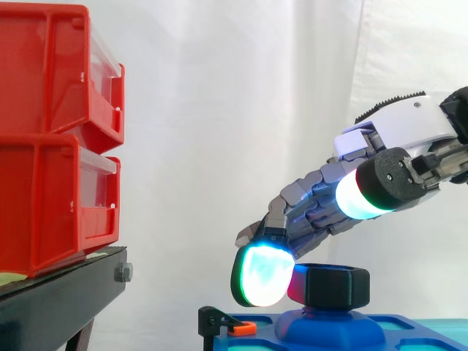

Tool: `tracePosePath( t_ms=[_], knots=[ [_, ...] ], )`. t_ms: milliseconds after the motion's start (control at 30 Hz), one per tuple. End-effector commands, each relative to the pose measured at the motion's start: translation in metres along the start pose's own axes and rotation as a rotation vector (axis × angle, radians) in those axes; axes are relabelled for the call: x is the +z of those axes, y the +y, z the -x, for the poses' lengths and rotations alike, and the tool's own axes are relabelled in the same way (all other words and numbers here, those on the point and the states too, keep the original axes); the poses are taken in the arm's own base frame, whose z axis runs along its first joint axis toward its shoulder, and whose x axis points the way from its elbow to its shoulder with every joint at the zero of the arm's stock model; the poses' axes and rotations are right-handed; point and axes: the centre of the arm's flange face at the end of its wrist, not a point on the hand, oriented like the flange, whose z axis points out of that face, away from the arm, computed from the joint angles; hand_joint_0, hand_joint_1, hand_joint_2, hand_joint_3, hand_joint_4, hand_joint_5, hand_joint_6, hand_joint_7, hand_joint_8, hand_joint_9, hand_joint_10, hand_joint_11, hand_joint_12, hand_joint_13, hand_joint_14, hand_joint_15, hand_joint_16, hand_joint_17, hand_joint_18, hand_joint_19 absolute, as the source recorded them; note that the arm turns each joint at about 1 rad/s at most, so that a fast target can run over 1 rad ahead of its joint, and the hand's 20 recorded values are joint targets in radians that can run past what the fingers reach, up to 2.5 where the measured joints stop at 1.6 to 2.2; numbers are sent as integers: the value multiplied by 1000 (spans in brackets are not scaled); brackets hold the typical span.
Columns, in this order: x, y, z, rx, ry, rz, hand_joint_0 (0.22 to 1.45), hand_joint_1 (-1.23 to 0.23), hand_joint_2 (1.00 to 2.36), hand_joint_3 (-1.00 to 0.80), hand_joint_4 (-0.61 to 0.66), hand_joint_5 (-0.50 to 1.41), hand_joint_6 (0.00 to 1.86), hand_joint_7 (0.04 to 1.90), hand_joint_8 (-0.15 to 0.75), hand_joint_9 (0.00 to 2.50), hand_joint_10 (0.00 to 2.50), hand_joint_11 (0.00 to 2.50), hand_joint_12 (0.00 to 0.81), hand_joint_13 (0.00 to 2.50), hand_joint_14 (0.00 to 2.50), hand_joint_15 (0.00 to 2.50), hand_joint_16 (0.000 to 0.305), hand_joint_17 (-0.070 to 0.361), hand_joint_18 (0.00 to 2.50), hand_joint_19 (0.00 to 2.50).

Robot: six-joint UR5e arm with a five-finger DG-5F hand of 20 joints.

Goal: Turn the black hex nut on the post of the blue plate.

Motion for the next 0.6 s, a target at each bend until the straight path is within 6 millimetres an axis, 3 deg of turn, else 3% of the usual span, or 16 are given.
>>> tracePosePath(
  t_ms=[0,567],
  knots=[
    [-1,-5,2,-10,-4,2,446,-232,1000,-500,250,-231,503,813,251,23,0,0,373,0,1,2,57,128,0,268],
    [-15,-42,17,-18,-1,19,446,-233,1000,-500,249,-231,503,815,252,25,0,0,375,0,0,2,57,128,0,280]
  ],
)
